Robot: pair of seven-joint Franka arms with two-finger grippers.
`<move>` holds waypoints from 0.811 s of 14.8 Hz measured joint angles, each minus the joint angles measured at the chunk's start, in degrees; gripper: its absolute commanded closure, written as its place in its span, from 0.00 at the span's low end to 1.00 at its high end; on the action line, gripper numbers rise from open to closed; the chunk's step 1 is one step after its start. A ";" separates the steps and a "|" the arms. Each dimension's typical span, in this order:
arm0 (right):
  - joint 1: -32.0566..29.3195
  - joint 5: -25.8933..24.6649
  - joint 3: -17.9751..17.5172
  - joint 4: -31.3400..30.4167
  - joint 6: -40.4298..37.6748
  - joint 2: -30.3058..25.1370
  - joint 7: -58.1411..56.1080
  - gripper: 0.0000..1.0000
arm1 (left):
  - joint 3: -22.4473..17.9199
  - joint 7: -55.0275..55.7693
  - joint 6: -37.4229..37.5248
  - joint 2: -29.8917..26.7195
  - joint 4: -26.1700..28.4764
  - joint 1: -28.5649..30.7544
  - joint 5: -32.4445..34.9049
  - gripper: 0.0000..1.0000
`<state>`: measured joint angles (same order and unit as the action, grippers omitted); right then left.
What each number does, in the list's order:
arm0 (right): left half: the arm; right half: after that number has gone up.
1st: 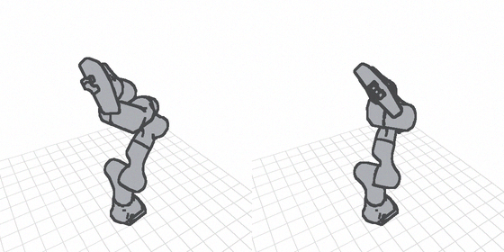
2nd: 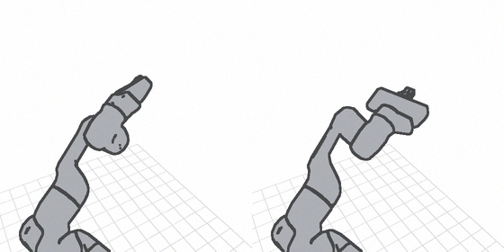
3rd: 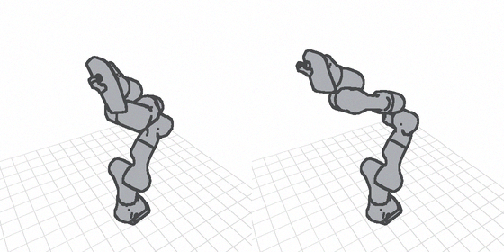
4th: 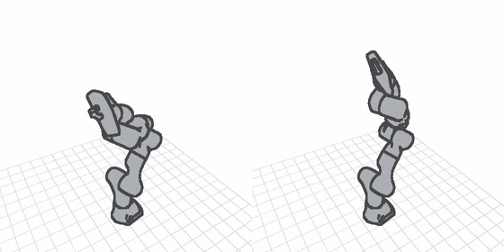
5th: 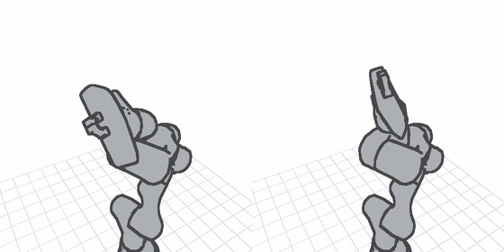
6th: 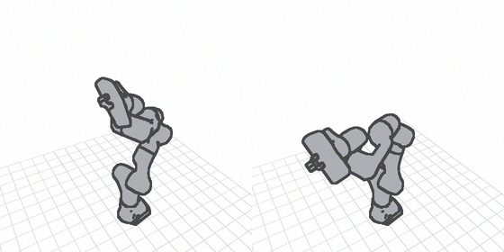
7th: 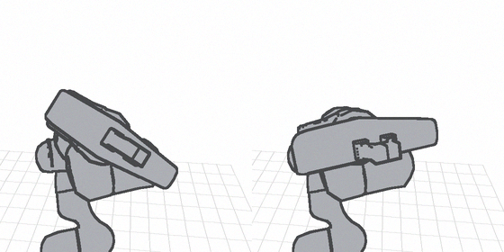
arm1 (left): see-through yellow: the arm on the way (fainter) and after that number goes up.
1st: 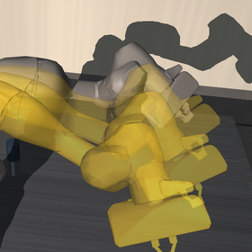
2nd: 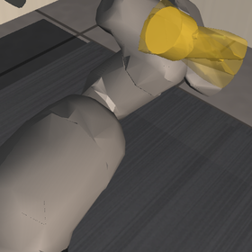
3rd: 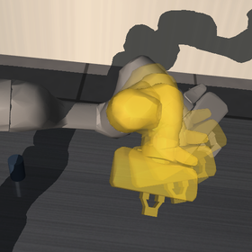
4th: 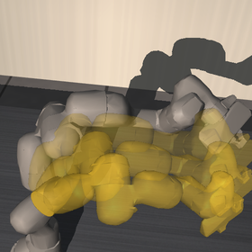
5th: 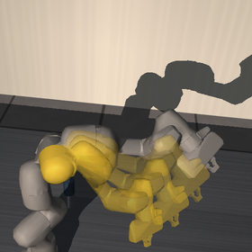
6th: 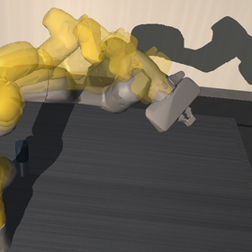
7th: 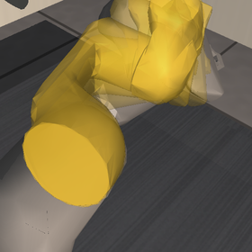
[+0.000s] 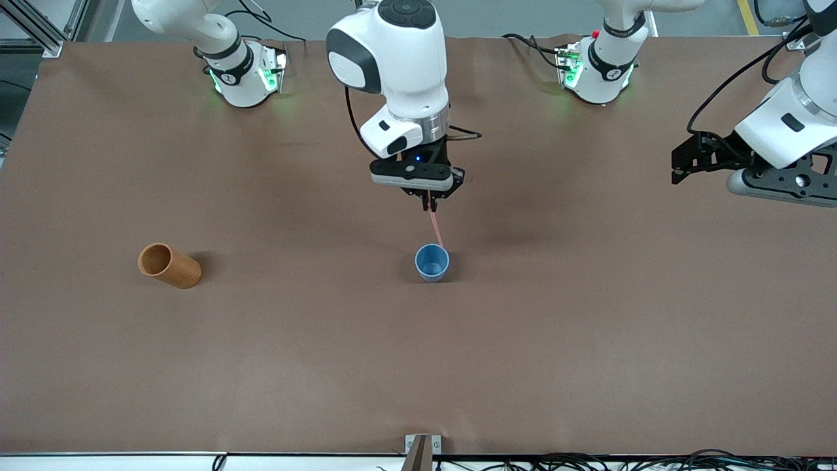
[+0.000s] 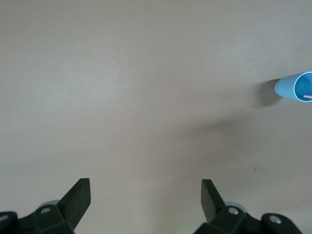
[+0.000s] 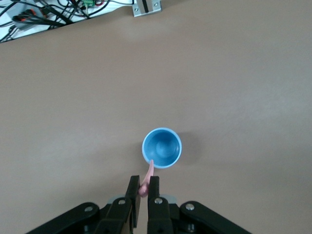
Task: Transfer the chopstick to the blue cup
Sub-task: 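Lower the pink chopstick into the blue cup and open the right gripper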
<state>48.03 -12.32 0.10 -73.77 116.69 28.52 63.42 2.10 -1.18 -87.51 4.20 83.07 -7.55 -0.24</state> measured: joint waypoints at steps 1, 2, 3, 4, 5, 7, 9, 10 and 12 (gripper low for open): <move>0.00 -0.54 0.01 0.00 0.01 0.37 0.00 0.99 | -0.01 -0.10 -0.32 -0.90 1.03 0.23 0.00 0.00; 0.00 -1.03 0.02 0.00 0.02 0.67 0.00 0.98 | -0.04 -0.13 -0.45 -1.67 1.74 0.39 0.00 0.00; 0.00 -1.46 0.03 -0.01 0.02 0.89 0.00 0.98 | -0.07 -0.14 -0.51 -2.24 2.11 0.47 0.00 0.00; 0.03 -1.69 0.04 -0.02 0.02 1.13 -0.03 0.96 | -0.07 -0.14 -0.51 -2.60 2.37 0.47 0.00 0.00; 0.16 -1.84 0.04 -0.02 0.02 1.45 -0.04 0.93 | -0.06 -0.13 -0.55 -2.72 2.52 0.46 0.00 0.00; 0.63 -2.04 0.04 -0.06 0.61 2.50 -0.04 0.90 | -0.06 -0.14 -0.71 -2.70 2.59 0.46 0.00 0.00; 1.11 -2.15 0.05 -0.13 2.07 4.12 -0.04 0.84 | -0.06 -0.13 -0.72 -2.71 2.61 0.45 0.00 0.00; 1.33 -2.21 0.05 -0.13 3.19 5.06 -0.04 0.76 | -0.08 -0.13 -0.72 -2.70 2.66 0.45 0.00 0.00; 1.44 -2.29 0.17 -0.12 4.85 6.28 -0.04 0.50 | -0.14 -0.13 -0.72 -2.70 2.78 0.46 0.00 0.00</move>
<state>49.46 -14.62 0.27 -73.89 121.54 34.80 63.39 1.96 -1.32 -88.23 1.50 85.85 -7.09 -0.24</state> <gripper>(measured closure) 0.819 0.000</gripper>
